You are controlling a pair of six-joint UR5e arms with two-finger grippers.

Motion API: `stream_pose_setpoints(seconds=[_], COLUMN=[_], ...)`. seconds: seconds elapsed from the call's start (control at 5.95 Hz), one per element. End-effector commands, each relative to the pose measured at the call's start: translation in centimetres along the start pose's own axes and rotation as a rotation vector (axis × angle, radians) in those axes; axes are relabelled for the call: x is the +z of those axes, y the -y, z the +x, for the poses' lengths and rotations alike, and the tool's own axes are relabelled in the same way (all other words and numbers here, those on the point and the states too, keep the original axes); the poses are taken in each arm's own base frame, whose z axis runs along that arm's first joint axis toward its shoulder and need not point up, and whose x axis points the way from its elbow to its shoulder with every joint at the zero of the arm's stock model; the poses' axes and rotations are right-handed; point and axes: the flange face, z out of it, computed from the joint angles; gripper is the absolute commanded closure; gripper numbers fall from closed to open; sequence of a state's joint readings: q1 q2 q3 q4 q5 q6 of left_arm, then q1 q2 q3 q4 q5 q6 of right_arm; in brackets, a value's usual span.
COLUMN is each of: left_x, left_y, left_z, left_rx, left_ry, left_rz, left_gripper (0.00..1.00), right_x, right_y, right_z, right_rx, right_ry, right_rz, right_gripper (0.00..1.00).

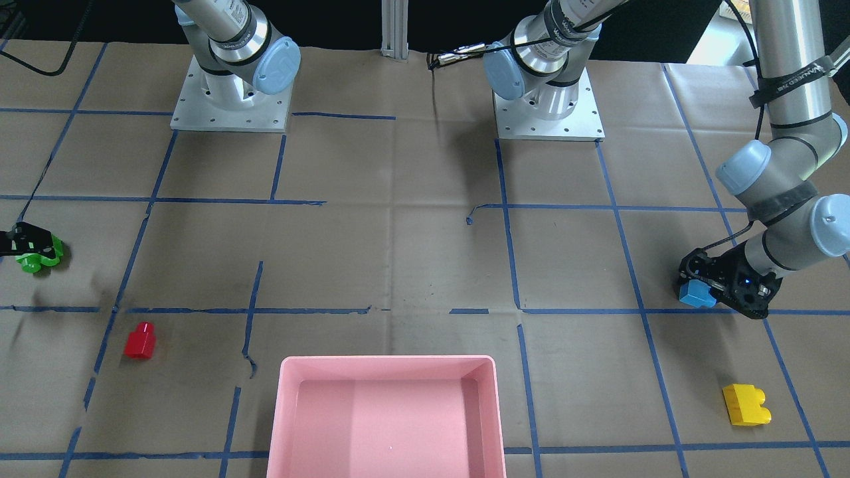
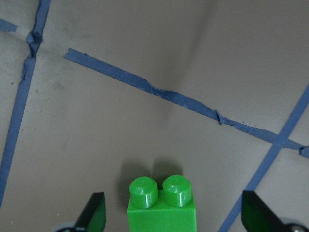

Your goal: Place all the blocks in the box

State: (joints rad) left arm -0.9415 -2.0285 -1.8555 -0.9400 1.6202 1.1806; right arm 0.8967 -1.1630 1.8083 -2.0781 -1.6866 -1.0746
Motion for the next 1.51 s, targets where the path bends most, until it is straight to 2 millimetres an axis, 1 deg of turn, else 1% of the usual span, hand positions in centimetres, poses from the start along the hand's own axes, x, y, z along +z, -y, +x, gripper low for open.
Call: stream_pose_setpoints(seconds=[0.0,0.17,0.34,0.5,0.67,0.84,1.01,1.18,1.35], left_x=[-0.7,-2.2,-5.2,-9.4,-12.5,-14.2,-15.1,-16.4,-18.0], left_y=[0.2,0.7,3.2,9.2,14.4,19.2,24.0,28.1,31.9], left_z=[-0.2,-0.3,-0.6,1.2,3.2,5.6,8.3,11.2,14.4], left_rx=[0.002,-0.002,0.01,0.015,-0.029,-0.071,-0.074,-0.093,-0.12], left_ry=[0.017,0.045,0.094,0.148,0.132,0.136,0.153,0.153,0.163], left_rz=[0.007,0.02,0.048,0.076,0.073,0.079,0.096,0.104,0.138], left_gripper=[1.0,1.0,1.0,1.0,1.0,1.0,1.0,1.0,1.0], right_x=[2.1,3.1,3.6,3.5,3.2,2.7,1.8,-3.2,-8.9], right_y=[-1.2,-2.4,-2.4,-2.5,-2.4,-2.4,-1.7,0.9,3.2], right_z=[0.3,1.0,1.2,1.3,1.3,1.3,1.1,0.7,-0.7], right_rx=[-0.02,-0.009,-0.004,0.007,0.006,0.015,0.041,0.05,0.053], right_ry=[0.015,0.029,0.036,0.033,0.03,0.027,0.012,-0.047,-0.089], right_rz=[-0.029,-0.043,-0.048,-0.05,-0.046,-0.034,-0.016,0.067,0.123], right_gripper=[0.0,0.01,0.01,0.27,0.5,0.64,0.73,0.73,0.74])
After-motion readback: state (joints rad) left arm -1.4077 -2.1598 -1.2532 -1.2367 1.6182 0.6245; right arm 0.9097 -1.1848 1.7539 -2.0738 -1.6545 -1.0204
